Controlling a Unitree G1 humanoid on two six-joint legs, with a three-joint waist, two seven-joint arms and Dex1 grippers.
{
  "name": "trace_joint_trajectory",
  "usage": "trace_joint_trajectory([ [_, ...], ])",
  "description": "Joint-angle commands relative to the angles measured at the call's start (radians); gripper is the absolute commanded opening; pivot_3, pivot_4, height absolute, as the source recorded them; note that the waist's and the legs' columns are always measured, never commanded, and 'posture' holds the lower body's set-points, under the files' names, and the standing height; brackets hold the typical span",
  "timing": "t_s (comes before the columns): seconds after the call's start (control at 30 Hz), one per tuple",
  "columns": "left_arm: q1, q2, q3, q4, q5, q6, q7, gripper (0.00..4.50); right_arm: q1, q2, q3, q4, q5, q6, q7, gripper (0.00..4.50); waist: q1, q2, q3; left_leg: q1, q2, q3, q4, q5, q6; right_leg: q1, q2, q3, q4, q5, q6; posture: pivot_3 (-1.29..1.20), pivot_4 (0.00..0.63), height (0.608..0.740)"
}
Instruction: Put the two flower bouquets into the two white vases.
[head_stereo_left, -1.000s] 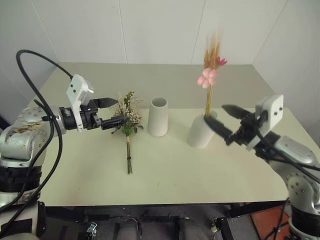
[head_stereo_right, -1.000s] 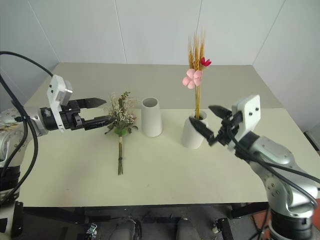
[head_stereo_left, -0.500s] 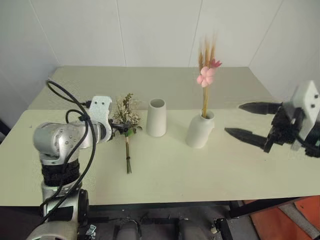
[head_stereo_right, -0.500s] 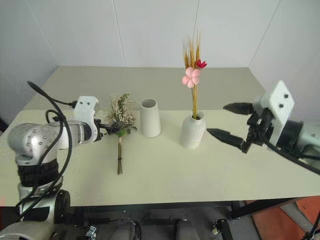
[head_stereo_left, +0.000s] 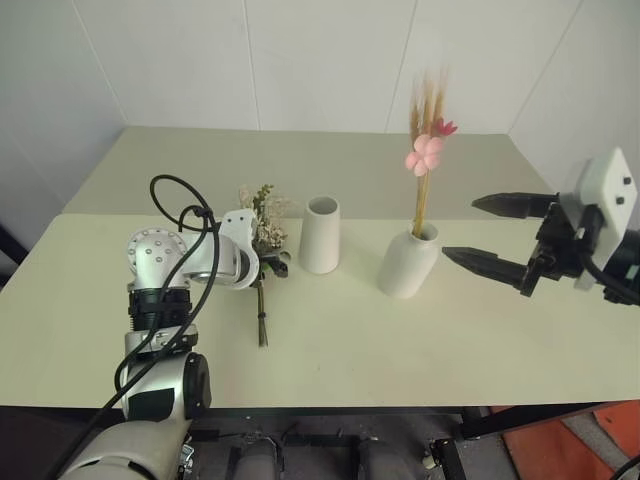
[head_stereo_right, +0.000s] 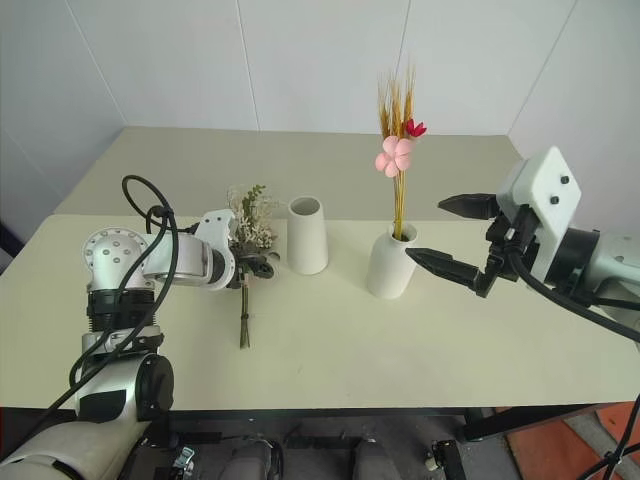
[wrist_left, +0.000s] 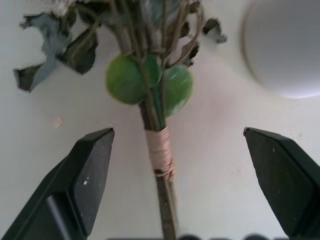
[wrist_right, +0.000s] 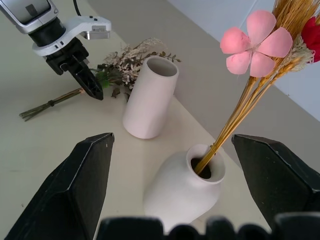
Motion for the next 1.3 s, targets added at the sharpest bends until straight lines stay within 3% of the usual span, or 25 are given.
trace_joint_trajectory([
  [0.03, -0.058, 0.031, -0.022, 0.045, -0.07, 0.005, 0.042, 4.5, 0.015, 0.009, -0.06, -0.041, 0.002, 0.0, -0.037, 4.43, 0.003, 0.0, 0.0, 0.0, 0.0, 0.0, 0.0, 0.0, 0.0, 0.0, 0.0, 0.0, 0.0, 0.0, 0.0, 0.0, 0.15, 0.74],
  [0.13, -0.087, 0.037, -0.032, 0.12, -0.101, 0.005, 0.047, 4.5, 0.03, 0.016, -0.075, -0.056, 0.015, 0.008, -0.053, 4.43, 0.008, 0.0, 0.0, 0.0, 0.0, 0.0, 0.0, 0.0, 0.0, 0.0, 0.0, 0.0, 0.0, 0.0, 0.0, 0.0, 0.15, 0.74],
  [0.27, -0.117, 0.058, -0.062, 0.202, -0.107, 0.005, 0.012, 3.69, 0.044, 0.024, -0.082, -0.067, 0.014, 0.008, -0.079, 4.5, 0.013, 0.0, 0.0, 0.0, 0.0, 0.0, 0.0, 0.0, 0.0, 0.0, 0.0, -0.001, -0.001, 0.0, 0.0, 0.0, 0.15, 0.74],
  [0.63, -0.139, 0.063, -0.069, 0.235, 0.051, 0.005, -0.088, 0.15, 0.042, 0.026, -0.079, -0.067, 0.032, 0.004, -0.102, 4.5, 0.015, 0.0, 0.0, -0.001, 0.0, 0.0, 0.0, 0.0, 0.0, 0.0, 0.0, -0.001, -0.001, 0.0, 0.0, 0.0, 0.15, 0.74],
  [0.77, -0.143, 0.055, -0.033, 0.174, 0.151, 0.003, -0.118, 0.05, 0.053, 0.019, -0.099, -0.066, 0.035, 0.005, -0.087, 4.5, 0.015, 0.0, 0.0, -0.001, 0.0, 0.0, 0.0, 0.0, 0.0, 0.0, 0.0, -0.001, -0.001, 0.0, 0.0, 0.0, 0.15, 0.74],
  [0.87, -0.147, 0.072, -0.001, 0.12, 0.27, -0.104, -0.125, 0.05, 0.088, 0.008, -0.138, -0.072, 0.038, 0.008, -0.053, 4.5, 0.015, 0.0, 0.0, -0.001, 0.0, 0.0, 0.0, 0.0, 0.0, 0.0, 0.0, -0.001, -0.002, 0.0, 0.0, 0.0, 0.15, 0.74],
  [1.07, -0.137, 0.079, 0.115, 0.02, 0.426, -0.567, -0.318, 0.05, 0.17, -0.012, -0.215, -0.069, 0.028, 0.007, 0.004, 4.5, 0.015, 0.0, 0.0, -0.002, 0.0, 0.0, -0.001, 0.0, -0.001, -0.001, 0.0, -0.001, -0.003, 0.001, -0.001, 0.0, 0.15, 0.74],
  [1.17, -0.092, 0.043, 0.2, -0.026, 0.418, -0.84, -0.565, 0.05, 0.172, -0.019, -0.215, -0.061, 0.023, 0.01, -0.001, 4.5, 0.017, 0.0, 0.0, -0.002, 0.0, 0.001, -0.001, 0.0, -0.001, 0.0, -0.001, -0.001, -0.003, 0.001, -0.001, 0.0, 0.15, 0.74],
  [1.23, -0.054, 0.066, 0.15, -0.05, 0.476, -0.993, -0.797, 0.05, 0.17, -0.016, -0.213, -0.064, 0.026, 0.008, -0.004, 4.5, 0.016, 0.0, 0.0, -0.002, 0.0, 0.001, -0.001, 0.0, -0.001, 0.0, -0.001, -0.001, -0.004, 0.001, -0.001, 0.0, 0.15, 0.74],
  [1.3, -0.095, 0.032, 0.224, -0.019, 0.361, -1.075, -1.035, 0.05, 0.179, 0.0, -0.205, -0.078, 0.022, 0.001, -0.019, 4.5, 0.017, 0.0, 0.0, -0.002, 0.0, 0.001, -0.001, 0.0, -0.001, 0.0, 0.0, -0.001, -0.004, 0.001, -0.001, 0.0, 0.15, 0.74],
])
